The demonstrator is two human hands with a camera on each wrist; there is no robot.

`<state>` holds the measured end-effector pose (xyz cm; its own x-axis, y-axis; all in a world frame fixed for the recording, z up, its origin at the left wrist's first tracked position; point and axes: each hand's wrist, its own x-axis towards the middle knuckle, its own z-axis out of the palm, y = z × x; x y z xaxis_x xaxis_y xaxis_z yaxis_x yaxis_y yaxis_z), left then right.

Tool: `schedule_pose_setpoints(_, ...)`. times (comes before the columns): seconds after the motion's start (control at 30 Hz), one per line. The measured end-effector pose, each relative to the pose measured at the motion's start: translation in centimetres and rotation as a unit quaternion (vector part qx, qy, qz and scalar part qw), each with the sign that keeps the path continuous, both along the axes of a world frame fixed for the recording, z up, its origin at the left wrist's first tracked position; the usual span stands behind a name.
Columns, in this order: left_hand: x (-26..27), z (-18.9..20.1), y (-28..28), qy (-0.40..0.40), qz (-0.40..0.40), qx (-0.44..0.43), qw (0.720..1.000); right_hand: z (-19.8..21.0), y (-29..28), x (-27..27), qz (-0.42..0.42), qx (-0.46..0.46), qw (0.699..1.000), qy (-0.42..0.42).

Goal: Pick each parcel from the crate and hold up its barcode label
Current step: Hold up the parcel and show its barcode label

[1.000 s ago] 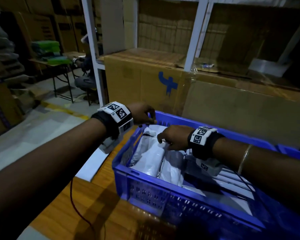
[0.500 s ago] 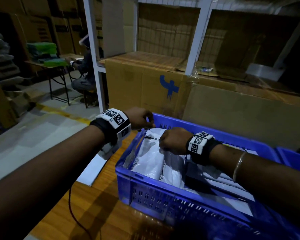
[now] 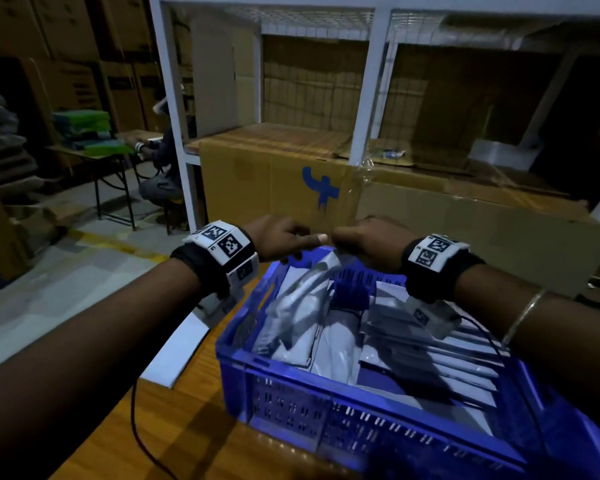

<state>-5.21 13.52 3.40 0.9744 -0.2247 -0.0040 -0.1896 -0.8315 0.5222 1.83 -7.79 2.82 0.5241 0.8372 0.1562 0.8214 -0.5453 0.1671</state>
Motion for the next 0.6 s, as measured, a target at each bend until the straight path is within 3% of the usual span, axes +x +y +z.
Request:
schedule_pose_setpoints(0.07, 0.0, 0.5, -0.9, 0.005, -0.002, -0.006, 1.0, 0.6, -1.3, 0.4, -0.017, 0.057, 0.997, 0.044)
schedule_pose_setpoints(0.2, 0.8, 1.2, -2.4, -0.036, -0.021, 0.081, 0.996, 2.0, -4.2, 0.9, -0.02, 0.182, 0.976, 0.116)
schedule_pose_setpoints(0.33, 1.8, 1.4, -4.4, -0.077, -0.025, 0.104, 0.991, 2.8, -7.6, 1.2, -0.057, 0.233, 0.958, 0.159)
schedule_pose_setpoints(0.6, 3.9, 0.8, -8.9, -0.053, -0.015, -0.029, 0.998, 0.8, -15.2, 1.0, -0.106, 0.373, 0.877, 0.283)
